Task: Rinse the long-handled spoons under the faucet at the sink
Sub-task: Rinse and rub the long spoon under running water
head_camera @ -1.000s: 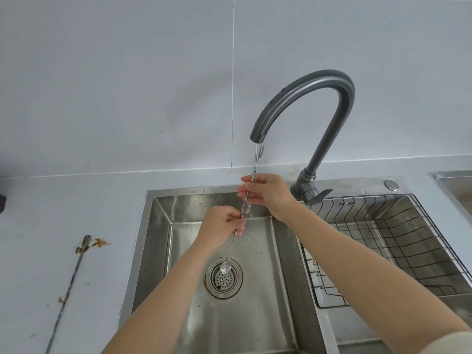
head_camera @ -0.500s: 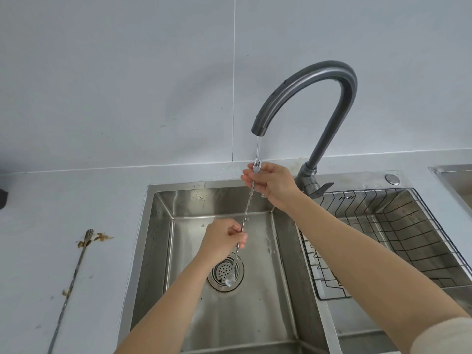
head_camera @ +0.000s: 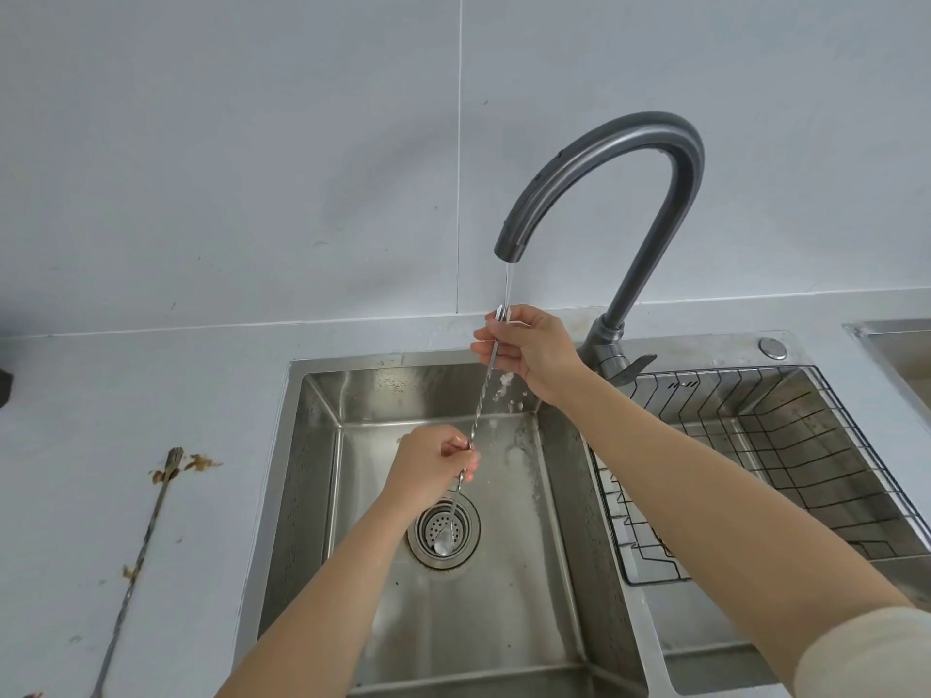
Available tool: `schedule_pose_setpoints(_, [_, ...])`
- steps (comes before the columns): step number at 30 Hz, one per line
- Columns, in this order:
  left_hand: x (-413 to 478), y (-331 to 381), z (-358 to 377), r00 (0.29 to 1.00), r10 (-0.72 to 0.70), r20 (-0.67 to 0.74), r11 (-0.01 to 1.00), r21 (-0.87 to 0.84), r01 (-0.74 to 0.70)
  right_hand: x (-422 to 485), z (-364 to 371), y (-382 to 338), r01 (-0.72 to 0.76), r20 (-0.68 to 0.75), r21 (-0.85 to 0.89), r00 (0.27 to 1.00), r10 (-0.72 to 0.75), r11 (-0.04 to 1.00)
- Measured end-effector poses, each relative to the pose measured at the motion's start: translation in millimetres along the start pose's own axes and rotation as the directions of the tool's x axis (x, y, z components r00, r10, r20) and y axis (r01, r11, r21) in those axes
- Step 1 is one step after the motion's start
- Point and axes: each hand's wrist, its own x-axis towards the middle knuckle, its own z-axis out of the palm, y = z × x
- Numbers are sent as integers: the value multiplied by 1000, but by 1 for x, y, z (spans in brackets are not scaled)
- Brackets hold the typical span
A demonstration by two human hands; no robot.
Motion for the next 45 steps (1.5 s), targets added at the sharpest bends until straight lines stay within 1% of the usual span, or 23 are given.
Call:
schedule_pose_setpoints(3, [0, 0, 0, 1000, 1, 1, 1000, 6, -1, 0, 2, -1, -4, -39, -69, 999, 1, 998])
schedule_pose_setpoints(6, [0, 1, 0, 1000, -4, -14, 1000, -5, 4, 0, 3, 1, 12, -41, -89, 999, -16, 996])
schedule_pose_setpoints(8, [0, -1, -1, 999, -15, -30, 999, -29, 14, 0, 4, 3, 22, -22, -45, 999, -23, 999])
schedule_pose_setpoints(10, [1, -2, -3, 999, -23, -49, 998, -54, 20, 0, 3, 3, 32, -18, 52, 999, -31, 998])
schedule_pose_setpoints(12, [2, -4, -5, 998, -18, -55, 999, -42, 16, 1, 2, 2, 35, -50, 123, 998, -29, 992])
schedule_pose_setpoints(13, [2, -4, -6, 999, -14, -52, 1000, -25, 13, 2, 1, 2, 33, -68, 126, 997, -25, 991])
schedule_pose_setpoints(15, [3, -4, -8, 999, -12, -46, 1000, -17, 12, 1, 2, 1, 23, -96, 51, 995, -18, 998])
schedule_pose_setpoints(18, [4, -3, -10, 999, -10, -52, 1000, -15, 9, 1, 3, -1, 5, -155, -146, 988, -28, 989])
schedule_pose_setpoints(19, [4, -3, -10, 999, -8, -48, 1000, -9, 7, 1, 3, -2, -1, -177, -187, 984, -33, 982])
schedule_pose_setpoints(21, [5, -2, -10, 999, -2, -52, 1000, 3, 2, 3, 2, -2, -26, -199, -204, 980, -16, 979])
schedule_pose_setpoints(25, [7, -7, -11, 995, -23, -93, 1000, 0, 23, 4, 2, -3, -97, -155, -140, 985, 75, 985])
schedule_pose_setpoints(28, [7, -10, -12, 993, -31, -111, 999, 11, 32, 4, 2, -2, -105, -145, -102, 985, 90, 989])
schedule_pose_setpoints(32, [5, -5, -12, 993, -8, -120, 999, 34, 12, 4, 2, -1, -50, -141, -142, 990, 30, 989])
schedule_pose_setpoints(35, [6, -2, -10, 994, 7, -112, 1000, 15, -5, 4, 3, -2, 13, -135, -211, 990, -42, 977])
schedule_pose_setpoints(38, [9, -2, -10, 992, 4, -130, 1000, -6, -5, 4, 4, -2, 80, -84, -222, 991, -101, 972])
schedule_pose_setpoints(41, [10, -4, -10, 989, -7, -150, 1000, -21, 4, 4, 4, 1, 108, 3, -186, 994, -109, 977])
schedule_pose_setpoints(43, [9, -6, -10, 986, -14, -164, 1000, -23, 10, 3, 4, 3, 99, 64, -168, 994, -89, 981])
schedule_pose_setpoints(45, [8, -6, -10, 985, -16, -171, 1000, -14, 14, 3, 5, 4, 84, 80, -171, 994, -71, 982])
